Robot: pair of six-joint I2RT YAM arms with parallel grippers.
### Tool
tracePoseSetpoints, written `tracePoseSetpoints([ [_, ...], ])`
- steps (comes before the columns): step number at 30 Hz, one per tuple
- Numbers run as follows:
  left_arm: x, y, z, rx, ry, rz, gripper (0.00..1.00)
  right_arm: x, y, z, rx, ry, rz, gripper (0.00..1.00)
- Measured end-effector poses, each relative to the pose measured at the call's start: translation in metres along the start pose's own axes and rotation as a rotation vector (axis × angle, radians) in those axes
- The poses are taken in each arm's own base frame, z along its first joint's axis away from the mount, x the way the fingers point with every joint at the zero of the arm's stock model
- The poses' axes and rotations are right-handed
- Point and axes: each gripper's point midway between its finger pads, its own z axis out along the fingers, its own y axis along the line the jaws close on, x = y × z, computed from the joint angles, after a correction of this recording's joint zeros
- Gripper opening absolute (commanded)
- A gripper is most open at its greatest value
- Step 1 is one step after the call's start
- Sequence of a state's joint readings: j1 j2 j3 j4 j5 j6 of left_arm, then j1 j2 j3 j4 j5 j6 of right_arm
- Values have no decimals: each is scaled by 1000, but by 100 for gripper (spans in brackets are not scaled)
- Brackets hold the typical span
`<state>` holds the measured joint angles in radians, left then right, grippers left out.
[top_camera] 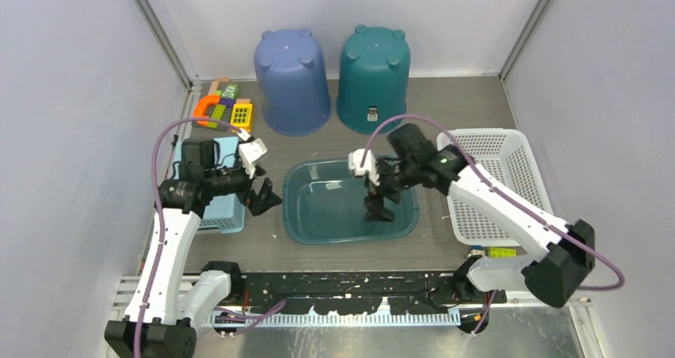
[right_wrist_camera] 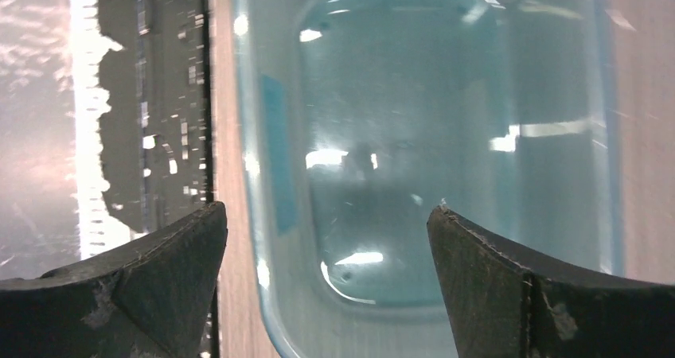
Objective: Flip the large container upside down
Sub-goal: Place the container at the center of the board, then turn the container upside down at the center of the board.
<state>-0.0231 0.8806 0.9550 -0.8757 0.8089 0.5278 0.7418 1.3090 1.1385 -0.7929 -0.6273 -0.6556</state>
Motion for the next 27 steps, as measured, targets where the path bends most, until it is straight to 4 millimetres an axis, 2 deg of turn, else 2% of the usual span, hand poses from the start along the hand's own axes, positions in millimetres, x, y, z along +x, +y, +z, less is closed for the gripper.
tracePoseSetpoints([
  [5, -2, -32, 22, 101, 102, 165, 100, 1, -36, -53, 205, -63, 41, 100],
  [11, 13, -71, 44, 183, 243, 402, 100, 17, -61, -95, 404, -68, 102, 100],
  [19, 49, -113, 68, 313, 396, 566, 100, 50, -74, -132, 607, -96, 234, 100],
  [23, 65, -119, 78, 317, 441, 611, 100, 62, -79, -149, 692, -132, 292, 100],
  [27, 75, -119, 88, 286, 455, 642, 100, 63, -85, -158, 729, -169, 317, 100],
])
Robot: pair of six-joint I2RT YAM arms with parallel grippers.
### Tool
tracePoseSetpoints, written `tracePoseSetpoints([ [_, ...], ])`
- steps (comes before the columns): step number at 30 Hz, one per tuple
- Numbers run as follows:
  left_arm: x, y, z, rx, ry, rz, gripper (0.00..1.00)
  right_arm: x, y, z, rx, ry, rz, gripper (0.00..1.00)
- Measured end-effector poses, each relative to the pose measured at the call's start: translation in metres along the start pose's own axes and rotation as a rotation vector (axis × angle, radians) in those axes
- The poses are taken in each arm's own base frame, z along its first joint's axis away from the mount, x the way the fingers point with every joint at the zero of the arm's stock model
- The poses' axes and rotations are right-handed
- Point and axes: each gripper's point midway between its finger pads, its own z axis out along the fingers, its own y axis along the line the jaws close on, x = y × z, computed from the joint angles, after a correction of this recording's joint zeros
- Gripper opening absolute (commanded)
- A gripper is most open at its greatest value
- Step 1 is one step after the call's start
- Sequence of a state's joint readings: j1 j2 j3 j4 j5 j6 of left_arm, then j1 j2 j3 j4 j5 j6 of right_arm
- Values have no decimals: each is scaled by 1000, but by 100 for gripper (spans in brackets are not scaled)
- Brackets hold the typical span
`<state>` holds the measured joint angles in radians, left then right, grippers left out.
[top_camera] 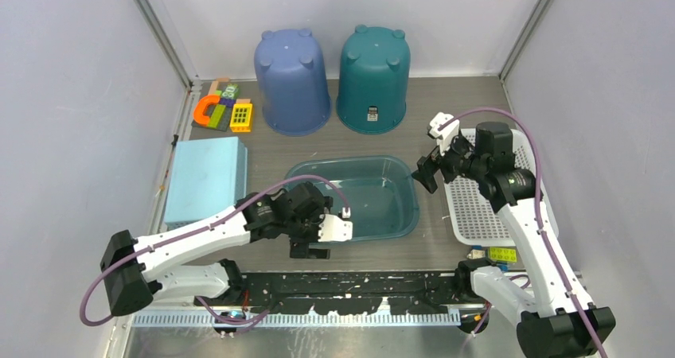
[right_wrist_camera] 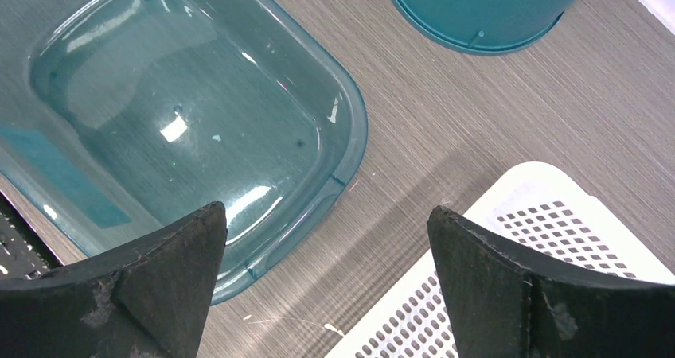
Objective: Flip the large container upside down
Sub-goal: Turn the container upside down at the center of the board.
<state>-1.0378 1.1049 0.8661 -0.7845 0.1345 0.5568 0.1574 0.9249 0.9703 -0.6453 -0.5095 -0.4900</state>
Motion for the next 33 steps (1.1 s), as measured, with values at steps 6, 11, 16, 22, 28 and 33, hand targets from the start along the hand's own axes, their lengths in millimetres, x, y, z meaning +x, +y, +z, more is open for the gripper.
tracePoseSetpoints([
  [6, 1, -6, 16, -2, 26, 41, 100, -2, -1, 1, -7, -21, 11, 100],
  [11, 2, -12, 28, 10, 51, 73, 97, 1, 1, 3, -22, -25, 15, 100],
  [16, 5, -14, 40, 15, 82, 85, 80, 5, 3, 5, -31, -19, 21, 100],
  [22, 7, -14, 47, 17, 89, 77, 45, 5, 3, 5, -34, -23, 19, 100],
  [28, 6, -13, 47, 13, 82, 79, 45, 6, 4, 6, -38, -25, 7, 100],
  [33, 6, -14, 47, 12, 79, 78, 34, 9, 6, 5, -44, -24, -4, 100],
])
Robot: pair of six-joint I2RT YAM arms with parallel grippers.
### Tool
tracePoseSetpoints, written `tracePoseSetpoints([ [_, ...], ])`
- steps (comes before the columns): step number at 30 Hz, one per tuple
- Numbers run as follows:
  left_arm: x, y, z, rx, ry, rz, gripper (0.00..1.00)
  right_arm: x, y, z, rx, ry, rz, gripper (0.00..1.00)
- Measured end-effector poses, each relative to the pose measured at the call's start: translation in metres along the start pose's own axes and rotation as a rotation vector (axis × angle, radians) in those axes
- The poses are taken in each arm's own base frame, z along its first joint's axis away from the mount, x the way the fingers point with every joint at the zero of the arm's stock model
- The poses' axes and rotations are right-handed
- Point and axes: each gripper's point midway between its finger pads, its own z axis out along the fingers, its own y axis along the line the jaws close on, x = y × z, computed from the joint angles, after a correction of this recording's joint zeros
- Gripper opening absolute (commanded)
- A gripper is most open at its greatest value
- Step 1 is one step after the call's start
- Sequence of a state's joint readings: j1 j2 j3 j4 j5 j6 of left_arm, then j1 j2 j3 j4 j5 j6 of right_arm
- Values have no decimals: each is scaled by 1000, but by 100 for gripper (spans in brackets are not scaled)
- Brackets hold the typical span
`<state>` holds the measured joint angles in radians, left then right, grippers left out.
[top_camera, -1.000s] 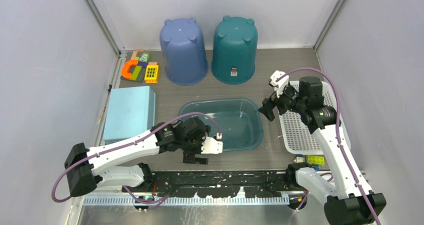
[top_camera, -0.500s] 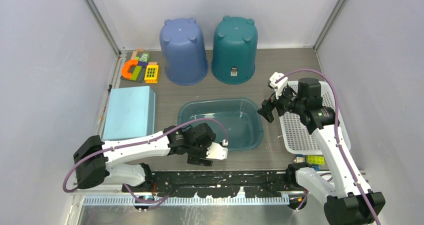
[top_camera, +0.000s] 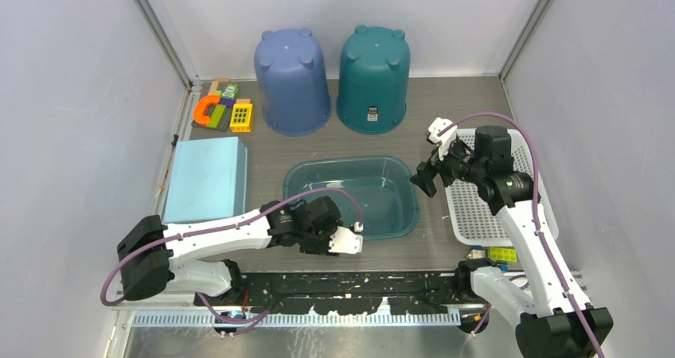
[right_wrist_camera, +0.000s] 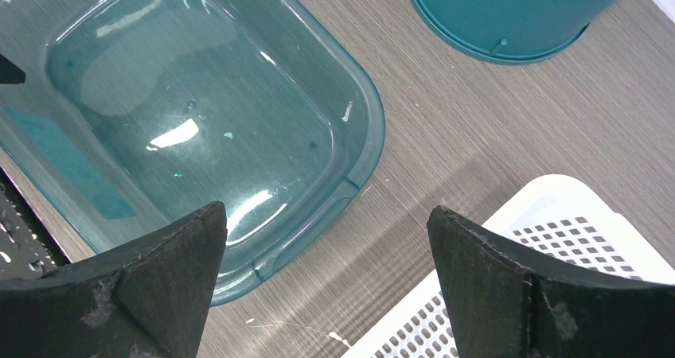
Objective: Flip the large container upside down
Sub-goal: Turn the container upside down at the center of the board.
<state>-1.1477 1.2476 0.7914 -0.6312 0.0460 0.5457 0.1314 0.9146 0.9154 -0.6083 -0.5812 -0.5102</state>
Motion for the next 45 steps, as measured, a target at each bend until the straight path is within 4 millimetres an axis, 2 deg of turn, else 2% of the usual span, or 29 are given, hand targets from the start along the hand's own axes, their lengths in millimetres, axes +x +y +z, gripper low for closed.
tracePoseSetpoints([
  [5, 1, -3, 1, 7, 2, -20, 3, -2, 2, -1, -8, -8, -20, 100],
  [6, 2, -2, 0, 2, 3, -26, 1, -1, 2, -1, -12, -8, -24, 100],
  [14, -2, -2, -15, -12, -34, -7, 0, 5, 9, -11, -35, 12, -128, 100],
  [21, -2, 8, -44, -17, -58, -63, 0, -5, 14, -31, -35, 13, -259, 100],
  [27, -13, 21, -75, -21, -111, -119, 0, -9, 16, -42, -54, 35, -352, 100],
  [33, -23, 21, -91, 17, -152, -140, 0, -1, 17, -49, -66, 87, -420, 100],
  [45, -24, 14, -112, 102, -149, -201, 0, 16, 16, -54, -89, 161, -559, 100],
])
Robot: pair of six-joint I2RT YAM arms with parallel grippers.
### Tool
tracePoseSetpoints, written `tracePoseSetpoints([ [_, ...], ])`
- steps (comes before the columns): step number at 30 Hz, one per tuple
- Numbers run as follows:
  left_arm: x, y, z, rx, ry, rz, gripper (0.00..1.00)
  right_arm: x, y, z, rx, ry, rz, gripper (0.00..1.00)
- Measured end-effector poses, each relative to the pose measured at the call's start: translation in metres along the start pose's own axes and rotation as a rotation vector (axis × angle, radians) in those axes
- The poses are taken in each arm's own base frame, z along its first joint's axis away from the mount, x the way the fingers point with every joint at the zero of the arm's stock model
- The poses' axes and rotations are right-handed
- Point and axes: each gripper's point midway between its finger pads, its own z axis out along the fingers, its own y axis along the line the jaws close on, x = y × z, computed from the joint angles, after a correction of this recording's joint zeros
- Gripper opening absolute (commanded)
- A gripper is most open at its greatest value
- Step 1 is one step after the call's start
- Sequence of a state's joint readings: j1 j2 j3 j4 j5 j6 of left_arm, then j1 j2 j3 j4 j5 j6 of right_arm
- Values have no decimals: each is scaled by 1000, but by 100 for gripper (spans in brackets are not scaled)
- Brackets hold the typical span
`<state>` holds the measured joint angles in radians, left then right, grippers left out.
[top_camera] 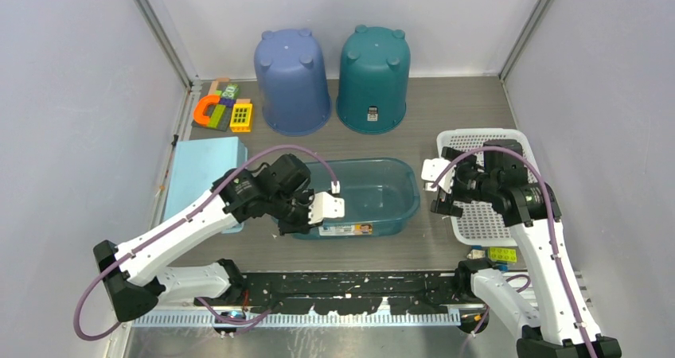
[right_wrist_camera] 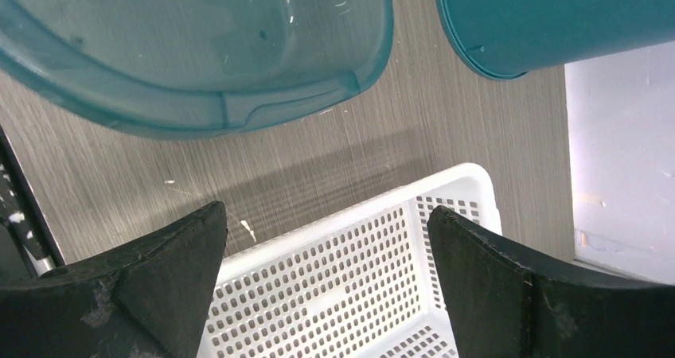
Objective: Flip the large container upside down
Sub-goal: Turn the container upside down at the center of the board.
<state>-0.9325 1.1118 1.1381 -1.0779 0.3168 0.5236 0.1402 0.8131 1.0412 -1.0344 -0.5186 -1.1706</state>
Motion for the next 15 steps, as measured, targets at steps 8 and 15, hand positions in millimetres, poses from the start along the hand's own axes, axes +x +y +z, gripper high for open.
tracePoseSetpoints([
  [8, -9, 1, -16, 43, -50, -94, 0, 2, 14, 8, -66, -26, -58, 100],
  [15, -16, 4, -27, 97, -98, -177, 0, -1, 22, 19, -93, -75, -61, 100],
])
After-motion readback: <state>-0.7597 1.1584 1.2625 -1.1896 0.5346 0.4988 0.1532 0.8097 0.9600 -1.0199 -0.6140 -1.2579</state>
